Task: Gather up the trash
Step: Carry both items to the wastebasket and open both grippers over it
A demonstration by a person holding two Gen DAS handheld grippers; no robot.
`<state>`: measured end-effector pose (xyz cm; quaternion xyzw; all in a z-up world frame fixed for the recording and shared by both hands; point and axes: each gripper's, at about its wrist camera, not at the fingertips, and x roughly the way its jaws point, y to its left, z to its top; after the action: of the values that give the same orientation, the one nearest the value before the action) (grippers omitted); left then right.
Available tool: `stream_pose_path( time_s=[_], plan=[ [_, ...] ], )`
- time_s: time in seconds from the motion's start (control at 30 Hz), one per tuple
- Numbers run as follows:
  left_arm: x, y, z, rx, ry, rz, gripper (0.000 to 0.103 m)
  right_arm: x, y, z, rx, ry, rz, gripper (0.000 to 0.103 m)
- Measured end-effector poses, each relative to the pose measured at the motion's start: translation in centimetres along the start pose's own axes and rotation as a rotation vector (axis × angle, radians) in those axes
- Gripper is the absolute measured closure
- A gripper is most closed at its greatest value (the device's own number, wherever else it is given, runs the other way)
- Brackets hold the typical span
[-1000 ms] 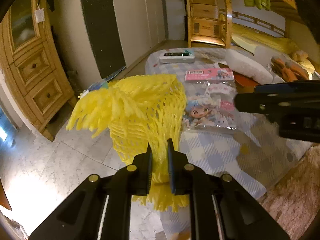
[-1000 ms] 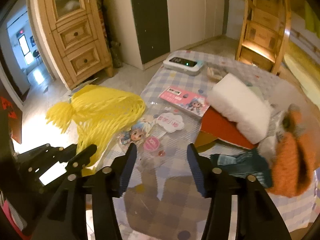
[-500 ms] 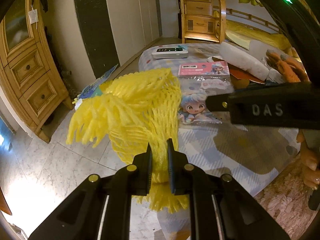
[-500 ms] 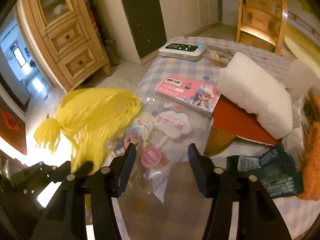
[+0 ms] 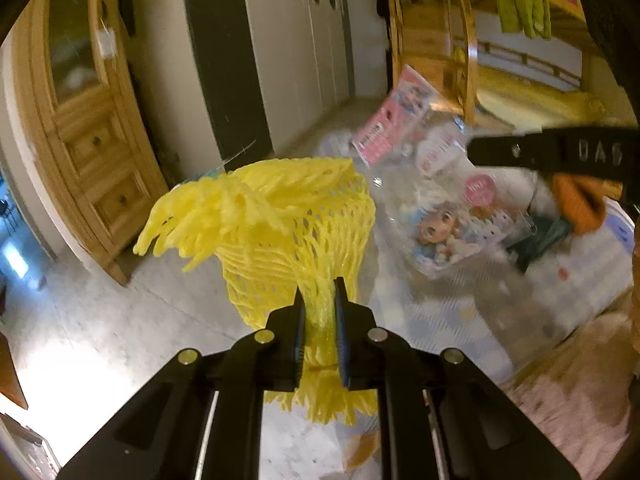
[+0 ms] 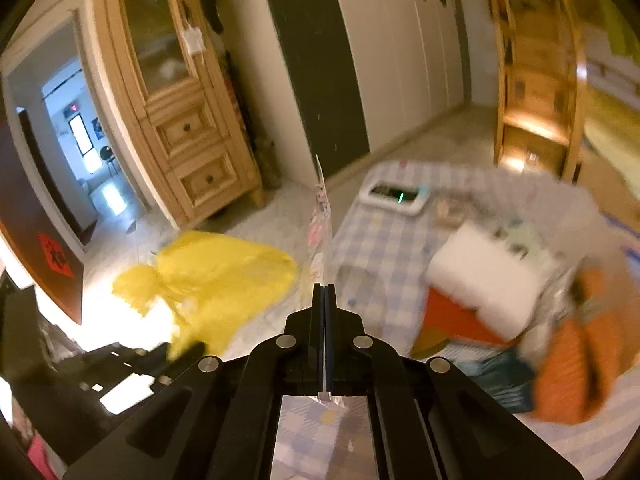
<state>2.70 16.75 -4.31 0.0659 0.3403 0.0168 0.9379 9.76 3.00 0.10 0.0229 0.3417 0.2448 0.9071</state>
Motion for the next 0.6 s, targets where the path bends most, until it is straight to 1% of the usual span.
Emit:
stream_pose_path(
  time_s=[0.07,0.17,0.3,0.37,0.47,0.57,0.6],
  plan=[
    [-2.1,-0.6,1.3,0.014,-0.051,0.008,0.092,-2.1,-0.7,1.0,-0.004,-0.044,-0.014,0.103],
    [-4.8,-2.8,3.1,0.052,-0.122,0.003,0.092,-5.5,-2.3,1.7,0.014,-0.112,-0.039,0.103],
    [-7.2,-6.7,5.7,0.103,-0.187,-0.040,0.092,-10.5,-5.6,1.9,0.046,-0.200,-0.101,0.103],
    [-7.8,-8.9,6.9,0.117,-0.209,-0.073,0.092,-12.5,-7.4,1.7,0.062,-0.230,-0.139,0.103],
    [-8.2,-12.7,8.2,0.146,-0.234,-0.144,0.092,-15.5,-10.8,0.9,0.100,-0.268,-0.218,0.103],
    [-7.9,-17.6,8.7,0.191,-0.241,-0.215,0.092,-18.0,-14.6,-0.6,0.152,-0.279,-0.310,0.103],
    [-7.6,-19.8,8.9,0.213,-0.238,-0.250,0.092,-18.8,-16.1,-1.4,0.175,-0.278,-0.346,0.103]
  ],
)
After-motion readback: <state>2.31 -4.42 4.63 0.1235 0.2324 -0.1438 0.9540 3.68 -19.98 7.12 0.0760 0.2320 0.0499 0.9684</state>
